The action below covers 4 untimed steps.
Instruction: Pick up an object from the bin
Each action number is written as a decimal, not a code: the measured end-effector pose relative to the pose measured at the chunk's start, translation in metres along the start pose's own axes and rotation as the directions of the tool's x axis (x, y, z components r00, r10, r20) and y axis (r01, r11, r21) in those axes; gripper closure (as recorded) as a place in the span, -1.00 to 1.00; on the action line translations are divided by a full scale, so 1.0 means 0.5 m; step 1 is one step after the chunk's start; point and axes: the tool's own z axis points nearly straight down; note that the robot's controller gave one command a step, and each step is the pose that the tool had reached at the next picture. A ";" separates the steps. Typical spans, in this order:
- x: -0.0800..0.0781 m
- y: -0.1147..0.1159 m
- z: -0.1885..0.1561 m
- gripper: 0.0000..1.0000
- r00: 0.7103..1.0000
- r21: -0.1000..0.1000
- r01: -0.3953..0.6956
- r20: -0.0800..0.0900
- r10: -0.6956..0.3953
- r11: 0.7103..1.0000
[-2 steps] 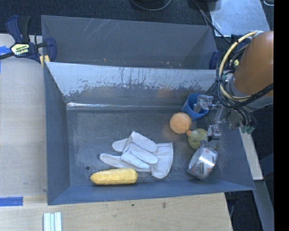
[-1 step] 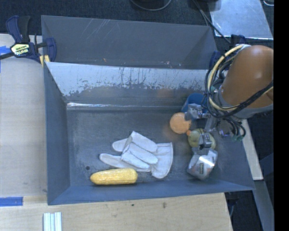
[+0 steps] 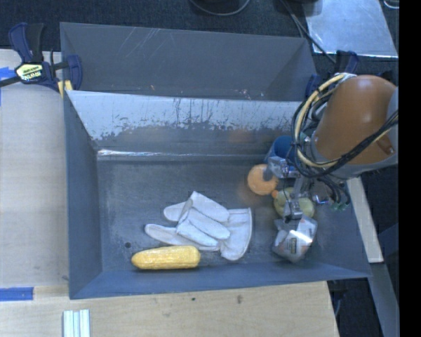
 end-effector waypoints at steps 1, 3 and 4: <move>0.014 0.030 0.075 -1.00 0.999 0.000 0.036 -0.002 -0.036 0.999; -0.010 0.091 0.146 -1.00 0.997 0.000 0.076 0.000 -0.076 0.997; -0.014 0.177 0.166 1.00 0.979 -0.001 0.202 -0.003 -0.202 0.979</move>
Offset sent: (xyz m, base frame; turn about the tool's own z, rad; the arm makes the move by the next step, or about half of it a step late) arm -0.0134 0.0474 -0.0592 0.1788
